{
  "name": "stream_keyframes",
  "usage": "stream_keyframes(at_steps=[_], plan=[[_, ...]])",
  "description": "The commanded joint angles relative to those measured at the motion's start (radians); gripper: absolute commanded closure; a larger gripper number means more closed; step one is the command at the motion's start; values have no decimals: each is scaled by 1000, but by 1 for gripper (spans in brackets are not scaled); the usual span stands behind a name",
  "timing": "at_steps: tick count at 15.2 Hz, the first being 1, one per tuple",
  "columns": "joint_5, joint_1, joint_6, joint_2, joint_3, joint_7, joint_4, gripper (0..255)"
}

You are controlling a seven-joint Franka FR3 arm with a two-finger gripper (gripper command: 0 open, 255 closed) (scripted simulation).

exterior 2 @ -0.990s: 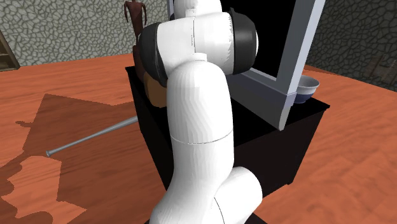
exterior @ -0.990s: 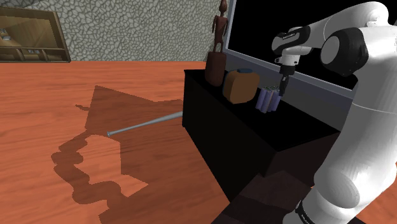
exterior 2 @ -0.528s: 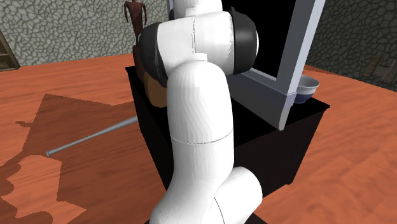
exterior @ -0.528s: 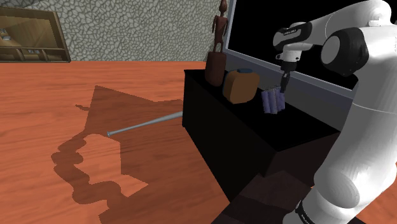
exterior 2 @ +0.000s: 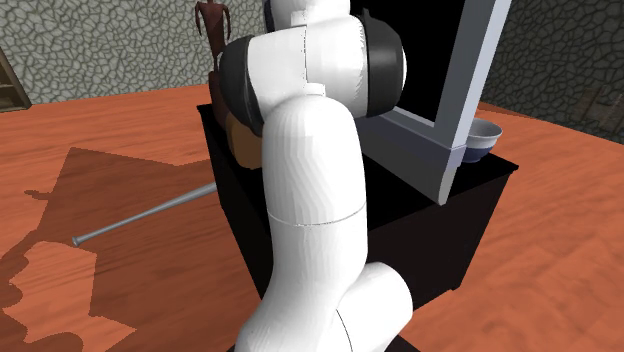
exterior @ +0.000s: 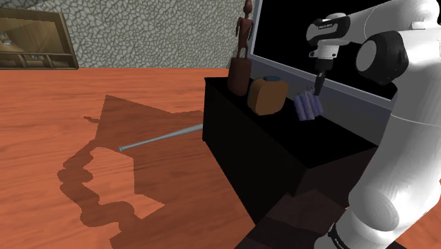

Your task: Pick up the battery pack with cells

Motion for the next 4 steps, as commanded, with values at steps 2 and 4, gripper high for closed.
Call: stream_keyframes(at_steps=[2,4], plan=[[4,-6,-40,8,-2,-6,48,255],[4,-6,-42,8,-2,-7,50,255]])
